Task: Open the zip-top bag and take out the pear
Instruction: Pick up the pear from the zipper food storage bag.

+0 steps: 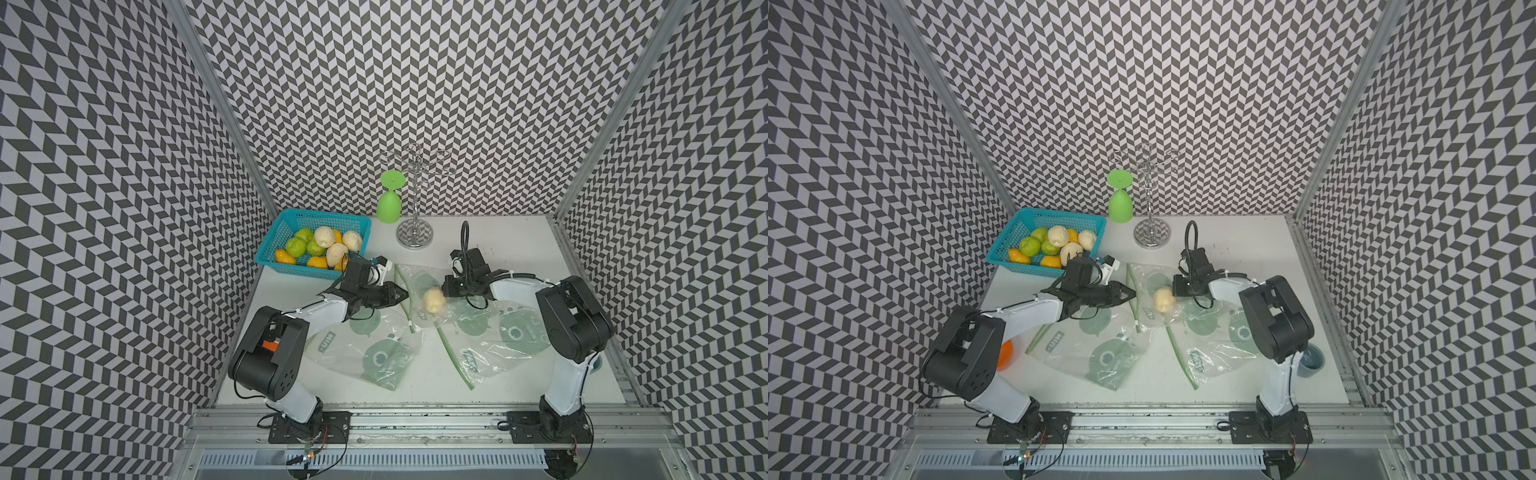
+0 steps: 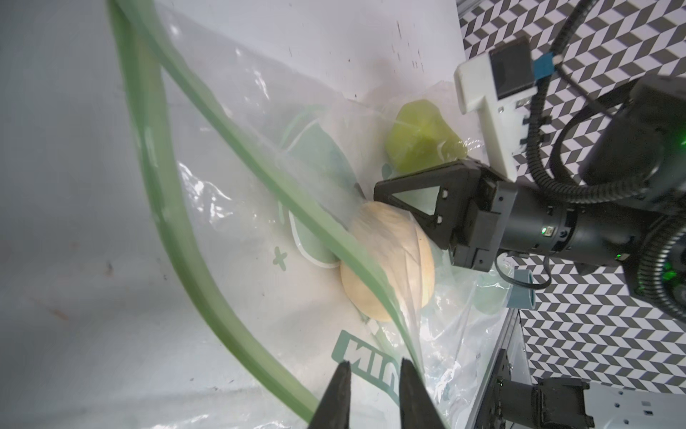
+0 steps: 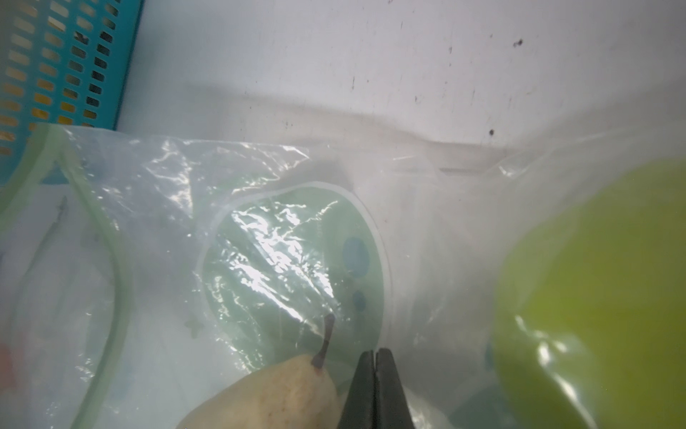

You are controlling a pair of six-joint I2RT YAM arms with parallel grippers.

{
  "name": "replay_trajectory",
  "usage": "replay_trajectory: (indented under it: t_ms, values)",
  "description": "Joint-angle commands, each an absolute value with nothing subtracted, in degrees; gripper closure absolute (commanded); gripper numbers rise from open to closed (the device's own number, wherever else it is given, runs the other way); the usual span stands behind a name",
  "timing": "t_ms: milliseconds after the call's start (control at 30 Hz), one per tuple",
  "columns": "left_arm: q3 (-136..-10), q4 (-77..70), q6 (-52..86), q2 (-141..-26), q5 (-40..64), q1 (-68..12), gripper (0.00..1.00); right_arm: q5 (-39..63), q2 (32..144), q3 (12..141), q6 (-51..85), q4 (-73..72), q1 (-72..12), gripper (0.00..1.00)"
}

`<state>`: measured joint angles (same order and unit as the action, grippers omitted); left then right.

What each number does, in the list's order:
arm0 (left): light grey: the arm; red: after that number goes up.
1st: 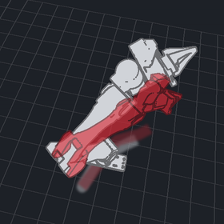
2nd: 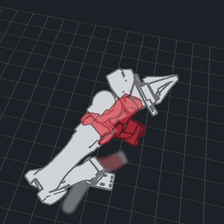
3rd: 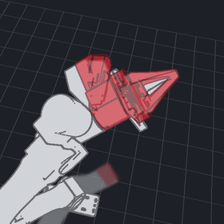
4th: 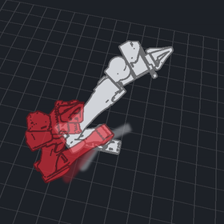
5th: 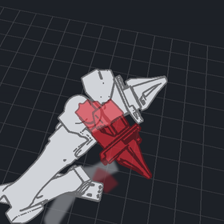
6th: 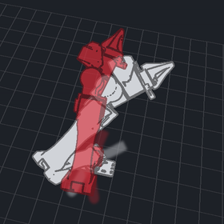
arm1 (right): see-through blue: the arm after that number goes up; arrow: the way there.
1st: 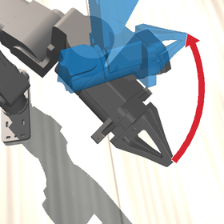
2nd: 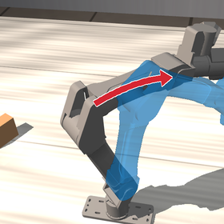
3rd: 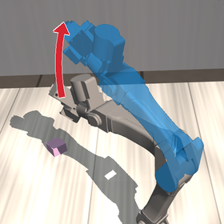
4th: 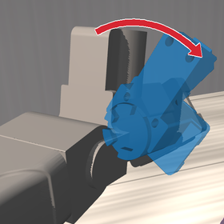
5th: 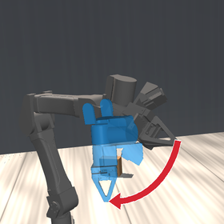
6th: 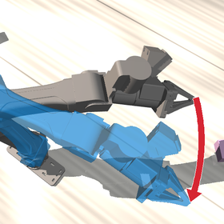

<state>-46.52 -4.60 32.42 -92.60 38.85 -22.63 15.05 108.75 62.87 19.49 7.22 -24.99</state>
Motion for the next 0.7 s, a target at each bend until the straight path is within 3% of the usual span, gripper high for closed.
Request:
replay_trajectory:
  t_ms: [0, 167, 467, 667]
  values:
    - [-46.3, -4.8, 31.6, -93.5, 38.9, -22.9, 0.78, 15.9, 107.6, 62.9, 19.2, 5.6, -25.1, 1.00]
    - [-46.8, -8.3, 33.4, -95.5, 39.5, -23.3, 0.75, 16.9, 107.7, 62.8, 19.7, 4.8, -25.4, 1.00]
    - [-46.9, -12.4, 35.5, -99.9, 37.9, -25.9, 0.36, 25.3, 104.9, 62.0, 22.0, 2.4, -24.8, 1.00]
    - [-45.5, -13.9, 35.8, -98.5, 37.1, -25.9, 0.33, 24.1, 99.0, 64.4, 22.2, 7.6, -23.2, 1.00]
